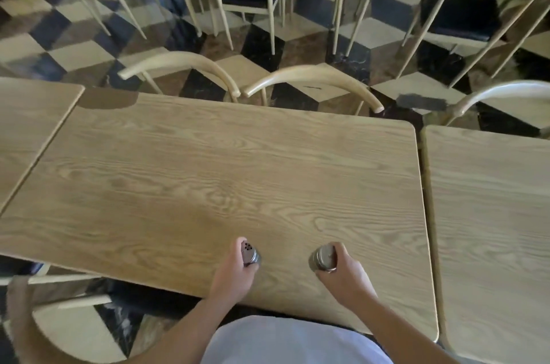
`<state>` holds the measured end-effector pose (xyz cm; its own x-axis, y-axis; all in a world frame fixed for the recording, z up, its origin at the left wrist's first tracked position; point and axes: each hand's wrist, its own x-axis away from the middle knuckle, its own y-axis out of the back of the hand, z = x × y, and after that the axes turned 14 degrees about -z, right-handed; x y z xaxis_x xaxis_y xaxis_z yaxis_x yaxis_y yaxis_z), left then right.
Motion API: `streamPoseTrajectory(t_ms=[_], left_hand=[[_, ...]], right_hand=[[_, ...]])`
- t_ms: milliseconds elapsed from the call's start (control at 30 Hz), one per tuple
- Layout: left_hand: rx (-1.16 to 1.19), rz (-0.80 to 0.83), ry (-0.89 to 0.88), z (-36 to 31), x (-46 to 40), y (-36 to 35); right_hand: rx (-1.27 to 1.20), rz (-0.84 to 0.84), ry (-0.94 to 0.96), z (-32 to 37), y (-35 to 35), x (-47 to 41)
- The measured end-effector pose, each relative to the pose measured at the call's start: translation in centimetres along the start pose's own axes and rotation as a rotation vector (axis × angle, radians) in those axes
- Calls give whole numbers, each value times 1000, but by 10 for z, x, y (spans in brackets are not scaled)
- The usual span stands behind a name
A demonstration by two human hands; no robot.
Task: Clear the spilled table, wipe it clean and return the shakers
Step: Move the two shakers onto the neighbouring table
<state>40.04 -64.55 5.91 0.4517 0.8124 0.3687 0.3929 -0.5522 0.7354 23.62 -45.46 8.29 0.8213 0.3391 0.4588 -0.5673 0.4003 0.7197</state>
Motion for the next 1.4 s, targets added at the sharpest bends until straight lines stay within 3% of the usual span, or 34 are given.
streamPoseTrajectory(t_ms=[133, 567, 800, 967, 1200, 1400], left_hand=[[23, -17, 35, -15, -14, -4], [-40, -142, -160, -34, -86, -13], [-53, -131, -128, -39, -125, -2], [-129, -22, -110, -40, -144, -1], [-84, 7, -248, -7, -139, 6], [-107, -29, -274, 2, -139, 7]], right_hand=[[59, 24, 37, 20, -3, -22], [158, -54, -82, 62, -31, -67], [176, -90, -93, 85, -39, -91], [208, -113, -93, 93, -44, -105], [-68, -174, -238, 76, -47, -99], [-102, -271, -265, 62, -44, -82]])
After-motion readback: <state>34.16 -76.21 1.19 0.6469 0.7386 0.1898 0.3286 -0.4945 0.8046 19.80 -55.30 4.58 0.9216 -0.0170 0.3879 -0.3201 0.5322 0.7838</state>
